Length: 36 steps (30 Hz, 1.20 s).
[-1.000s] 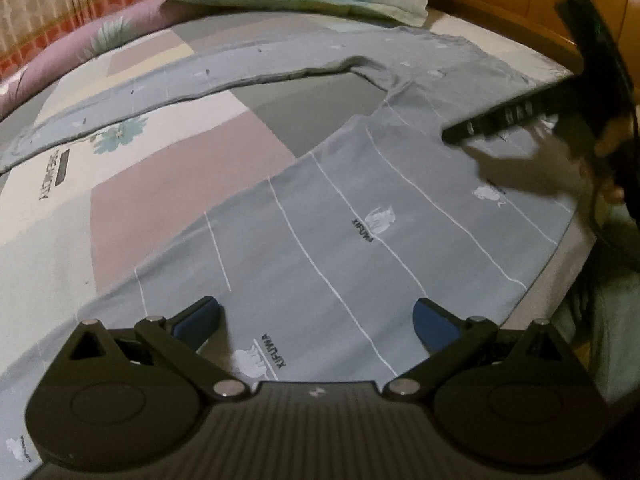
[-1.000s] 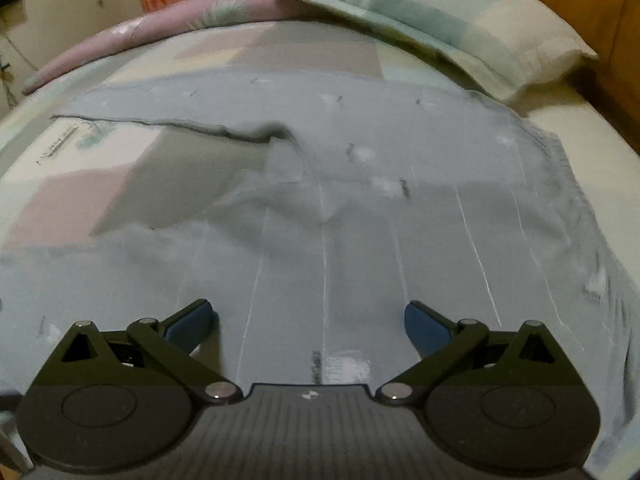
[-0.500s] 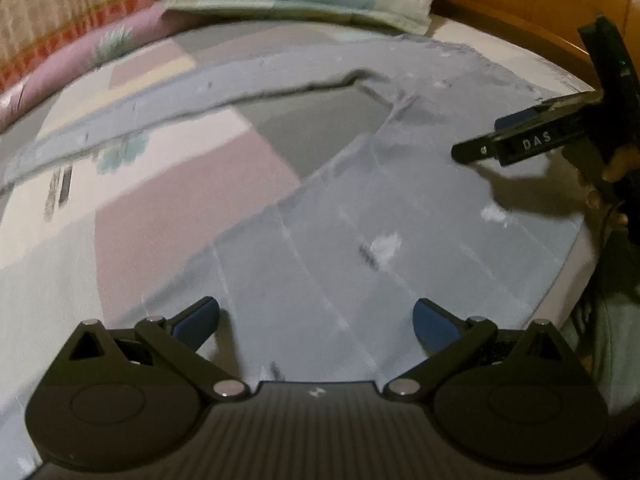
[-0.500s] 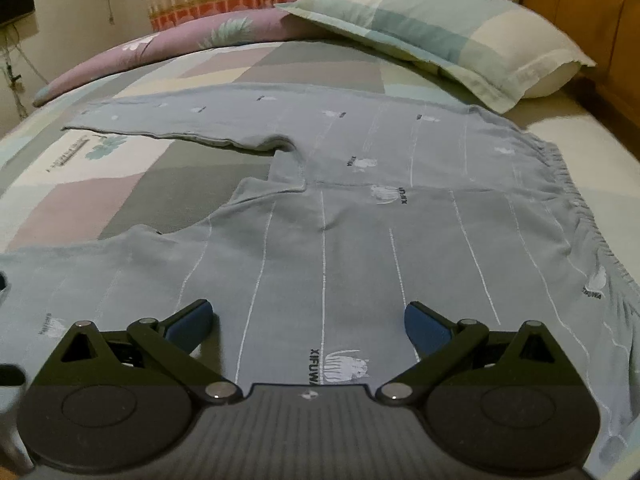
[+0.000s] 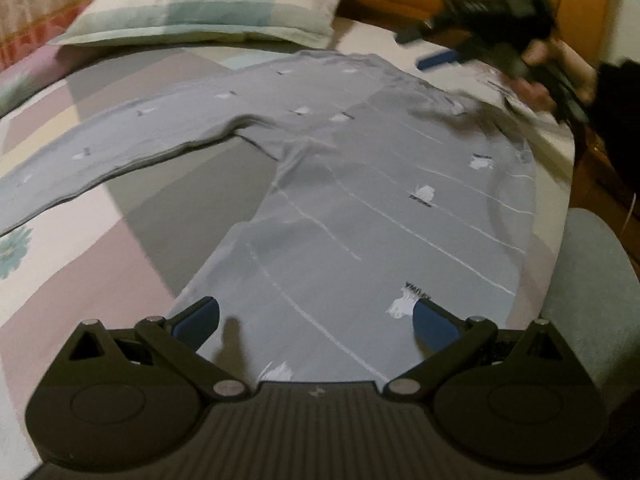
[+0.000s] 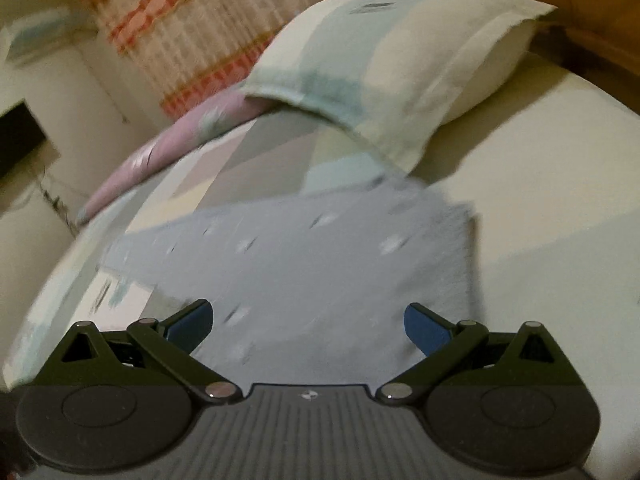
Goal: Fold clothes
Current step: 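Move the right gripper to the trouser leg cuff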
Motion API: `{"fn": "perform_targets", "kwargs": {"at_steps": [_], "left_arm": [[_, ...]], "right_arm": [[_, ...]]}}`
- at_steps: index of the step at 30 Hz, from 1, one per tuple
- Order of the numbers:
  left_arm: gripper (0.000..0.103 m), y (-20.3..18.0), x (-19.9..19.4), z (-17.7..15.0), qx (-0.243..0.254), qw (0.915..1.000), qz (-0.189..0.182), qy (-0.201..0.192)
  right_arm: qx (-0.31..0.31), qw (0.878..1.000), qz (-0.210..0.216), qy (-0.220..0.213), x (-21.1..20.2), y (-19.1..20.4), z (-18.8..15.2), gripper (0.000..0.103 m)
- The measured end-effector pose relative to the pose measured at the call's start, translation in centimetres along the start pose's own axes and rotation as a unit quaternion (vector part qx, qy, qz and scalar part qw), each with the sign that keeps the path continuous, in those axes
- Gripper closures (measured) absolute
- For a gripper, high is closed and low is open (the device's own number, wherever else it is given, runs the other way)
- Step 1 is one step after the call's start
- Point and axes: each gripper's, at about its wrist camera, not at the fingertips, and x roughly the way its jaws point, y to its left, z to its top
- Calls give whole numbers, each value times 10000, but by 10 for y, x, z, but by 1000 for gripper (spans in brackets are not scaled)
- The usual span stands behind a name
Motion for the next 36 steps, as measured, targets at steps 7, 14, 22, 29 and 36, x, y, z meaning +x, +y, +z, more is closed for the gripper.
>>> {"fn": "perform_targets", "kwargs": {"at_steps": [7,14,22,29,36], "left_arm": [[1,6,20,11,-180,9989,-406,117],[1,10,28,19,-232,9982,-552,77],[1,7,30,20,-171,9987,-483,45],[1,8,32,19,-180,9988,-465,0],[1,7,33,19,-122,9989,-462,-22]], "right_arm": [[736,9968,263,-168,39,-88,56,0],[1099,9887,1019,51,82,-123,76,0],[724,9821,1396,1041,81,-111,74,0],[885,9795,1568,901,83,-110,72,0],[745,9796,1567,1014,98,-95,80,0]]}}
